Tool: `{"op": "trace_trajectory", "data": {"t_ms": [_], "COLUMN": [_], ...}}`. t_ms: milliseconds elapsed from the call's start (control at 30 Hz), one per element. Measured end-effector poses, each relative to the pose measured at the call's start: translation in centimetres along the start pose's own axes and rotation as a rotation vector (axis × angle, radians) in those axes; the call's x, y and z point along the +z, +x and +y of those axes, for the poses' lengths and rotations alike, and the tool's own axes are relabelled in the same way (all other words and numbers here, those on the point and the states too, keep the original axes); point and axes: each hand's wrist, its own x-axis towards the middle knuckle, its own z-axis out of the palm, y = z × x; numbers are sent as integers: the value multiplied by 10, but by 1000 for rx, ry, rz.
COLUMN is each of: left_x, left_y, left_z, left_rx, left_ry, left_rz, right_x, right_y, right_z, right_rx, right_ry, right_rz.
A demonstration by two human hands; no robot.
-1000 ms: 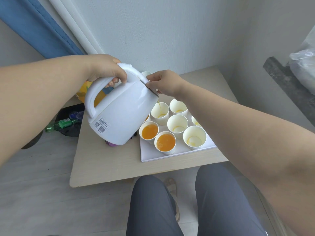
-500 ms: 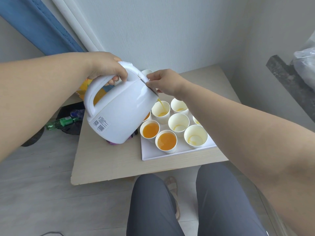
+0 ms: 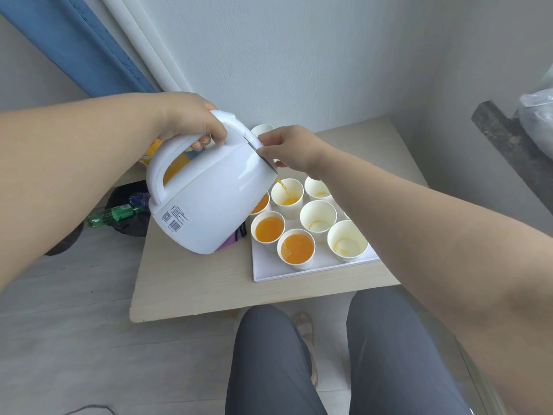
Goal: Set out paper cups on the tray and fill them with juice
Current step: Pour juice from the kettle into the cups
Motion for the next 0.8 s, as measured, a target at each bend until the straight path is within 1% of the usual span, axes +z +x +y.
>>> {"op": "trace_trajectory", "data": {"t_ms": [267,500,800], "left_x": [-2,-4,-8], "left_y": [-5,-9,-14], "left_z": [0,3,5], "left_rx": [15,34,44], "left_ry": [26,84,100], "left_rz": [14,43,50], "right_x": [2,2,1], "right_y": [-4,-7,-9], "right_z": [-2,-5,-6], "right_rx": [-8,-5,-5], "right_ry": [12,48,89], "right_rz": [-27,-26,-22]}}
